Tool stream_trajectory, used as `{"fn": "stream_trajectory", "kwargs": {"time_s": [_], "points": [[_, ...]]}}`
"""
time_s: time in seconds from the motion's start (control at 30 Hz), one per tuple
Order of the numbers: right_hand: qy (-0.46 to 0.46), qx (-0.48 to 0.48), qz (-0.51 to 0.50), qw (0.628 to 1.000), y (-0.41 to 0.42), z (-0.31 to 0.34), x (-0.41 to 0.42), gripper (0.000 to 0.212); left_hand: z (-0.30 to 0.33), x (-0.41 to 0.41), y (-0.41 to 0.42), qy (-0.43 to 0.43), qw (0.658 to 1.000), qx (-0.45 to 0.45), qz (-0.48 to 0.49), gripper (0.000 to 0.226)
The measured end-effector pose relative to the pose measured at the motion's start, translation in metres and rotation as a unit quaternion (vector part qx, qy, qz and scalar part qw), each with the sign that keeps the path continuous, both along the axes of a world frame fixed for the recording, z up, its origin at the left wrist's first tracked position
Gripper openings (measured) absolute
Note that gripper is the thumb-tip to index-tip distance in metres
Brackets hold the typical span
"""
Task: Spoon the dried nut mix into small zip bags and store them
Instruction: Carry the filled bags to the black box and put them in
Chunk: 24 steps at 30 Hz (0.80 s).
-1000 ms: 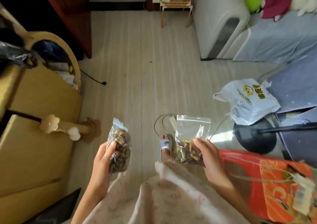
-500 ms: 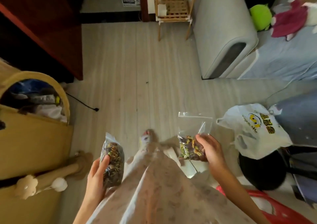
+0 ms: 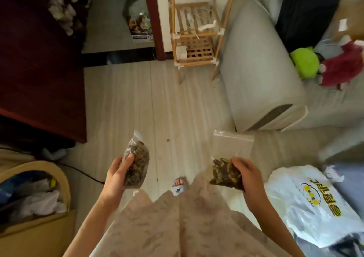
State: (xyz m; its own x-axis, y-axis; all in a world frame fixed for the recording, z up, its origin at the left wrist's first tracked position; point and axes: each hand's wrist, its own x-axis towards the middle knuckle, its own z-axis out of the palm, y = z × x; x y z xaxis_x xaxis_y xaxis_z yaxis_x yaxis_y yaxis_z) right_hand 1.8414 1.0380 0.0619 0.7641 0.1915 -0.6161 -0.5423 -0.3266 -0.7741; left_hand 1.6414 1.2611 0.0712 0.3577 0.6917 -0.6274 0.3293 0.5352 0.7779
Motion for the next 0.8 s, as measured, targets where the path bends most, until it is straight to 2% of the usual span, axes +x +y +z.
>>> {"fn": "stream_trajectory", "kwargs": {"time_s": [0.13,0.2,0.3,0.47,0.5,0.53,0.57,0.67,0.8], "points": [[0.0,0.01,-0.002,1.0,0.047,0.005,0.06,0.007,0.019,0.078,0.05,-0.013,0.999,0.012,-0.033,0.041],[0.001,0.013,-0.004,1.0,0.068,0.003,0.091,0.007,0.018,0.109,0.068,-0.024,0.999,0.005,-0.025,0.043],[0.004,0.014,-0.014,1.0,0.098,-0.003,0.144,0.006,0.006,0.152,0.089,-0.03,0.999,-0.016,0.01,0.035],[0.008,0.014,0.013,1.0,0.146,-0.006,0.237,0.008,-0.005,0.227,0.119,-0.019,0.995,-0.031,0.088,0.008],[0.01,0.007,0.008,1.0,0.148,-0.001,0.237,0.009,0.002,0.227,0.116,-0.01,0.995,-0.034,0.092,0.007],[0.004,0.0,0.015,1.0,0.183,-0.004,0.319,0.009,-0.013,0.295,0.153,-0.001,0.995,-0.027,0.1,0.007],[0.007,0.002,0.028,1.0,0.193,-0.002,0.352,0.009,-0.012,0.32,0.165,0.0,0.994,-0.038,0.099,0.008],[-0.007,-0.005,0.037,0.999,0.205,0.01,0.368,0.005,-0.005,0.335,0.168,-0.011,0.995,-0.029,0.093,0.012],[-0.01,-0.001,0.044,0.999,0.241,0.008,0.43,0.006,-0.014,0.387,0.201,0.005,0.993,-0.045,0.106,0.012]]}}
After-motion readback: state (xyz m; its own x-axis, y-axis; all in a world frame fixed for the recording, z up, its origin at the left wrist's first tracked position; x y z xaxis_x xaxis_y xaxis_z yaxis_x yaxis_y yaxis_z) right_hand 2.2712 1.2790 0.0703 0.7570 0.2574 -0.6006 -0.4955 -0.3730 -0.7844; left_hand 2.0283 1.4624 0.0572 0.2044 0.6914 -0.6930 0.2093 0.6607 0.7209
